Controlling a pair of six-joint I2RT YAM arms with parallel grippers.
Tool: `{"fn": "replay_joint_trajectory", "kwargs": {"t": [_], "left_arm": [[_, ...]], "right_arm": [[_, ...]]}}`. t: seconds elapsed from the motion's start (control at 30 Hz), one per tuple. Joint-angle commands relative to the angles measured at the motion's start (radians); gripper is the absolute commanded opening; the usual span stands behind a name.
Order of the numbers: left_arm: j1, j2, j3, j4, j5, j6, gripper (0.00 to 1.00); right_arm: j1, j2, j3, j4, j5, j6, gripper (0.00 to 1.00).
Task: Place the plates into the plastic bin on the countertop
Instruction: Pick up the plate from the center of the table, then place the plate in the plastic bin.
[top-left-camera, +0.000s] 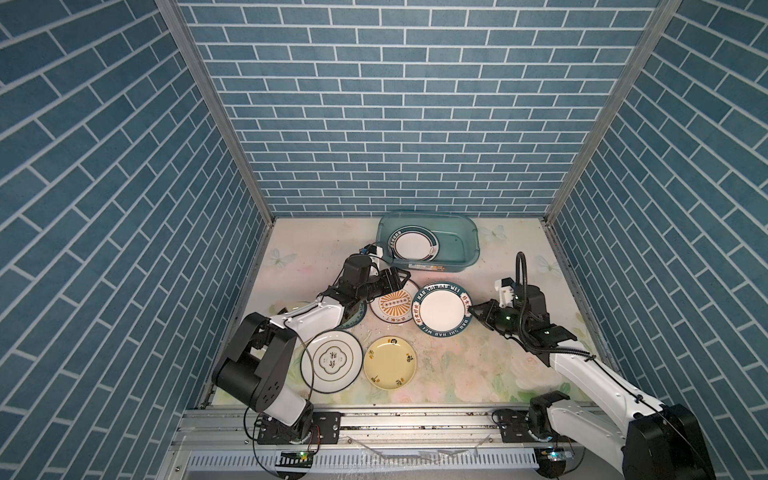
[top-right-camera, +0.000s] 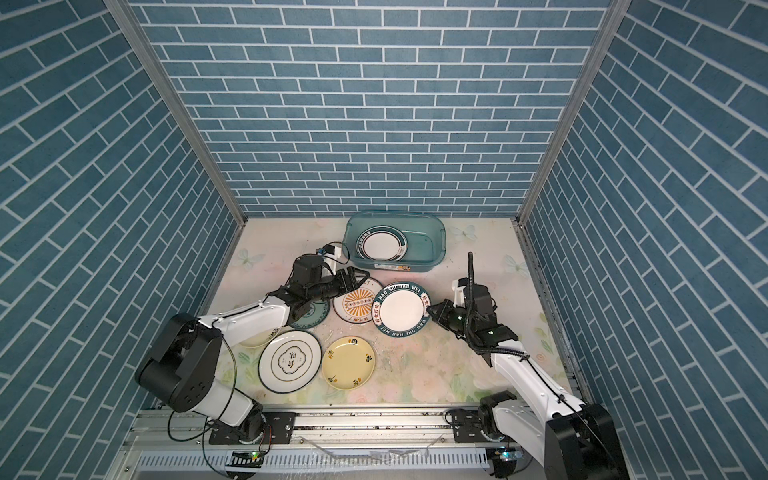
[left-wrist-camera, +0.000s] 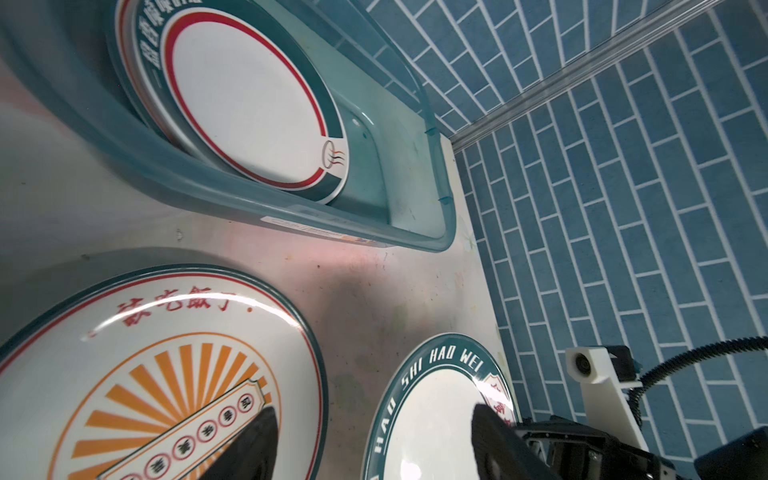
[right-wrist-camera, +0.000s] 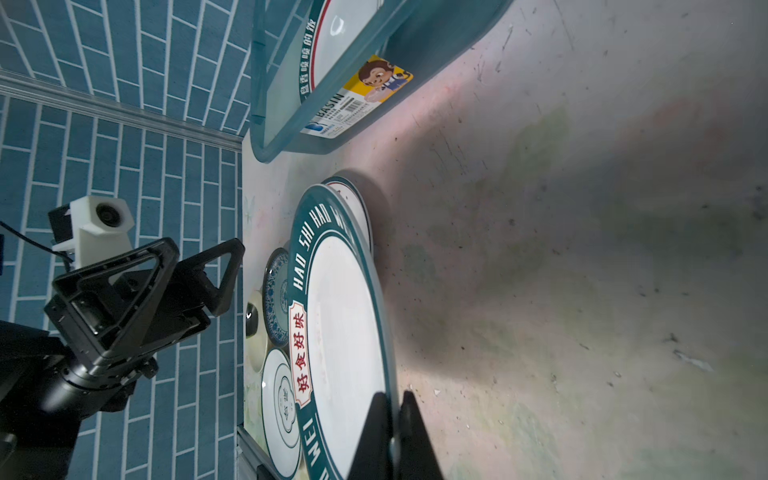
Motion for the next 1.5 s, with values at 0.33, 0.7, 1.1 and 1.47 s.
{"fn": "replay_joint_trajectory", "kwargs": {"t": [0.33,0.7,1.1,1.47], "left_arm": [[-0.051,0.031,-0.062,0.159,0.070,-0.106,0.59],[-0.079,0.027,-0.056,0.153,0.070,-0.112,0.36],[-0.091,0.030,-0.004,0.049,0.090,-0.067,0.10],[-0.096,0.047,0.058,-0.044,0.086,-0.021,0.00]], "right_arm": [[-0.007,0.021,0.055,0.168,-0.078,0.074,0.00],[-0.012,0.058,0.080,0.179,-0.073,0.068,0.00],[-0.018,0.050,0.101,0.130,-0.031,0.011,0.00],[-0.019,0.002,0.116,0.023,-0.005,-0.058,0.36]]}}
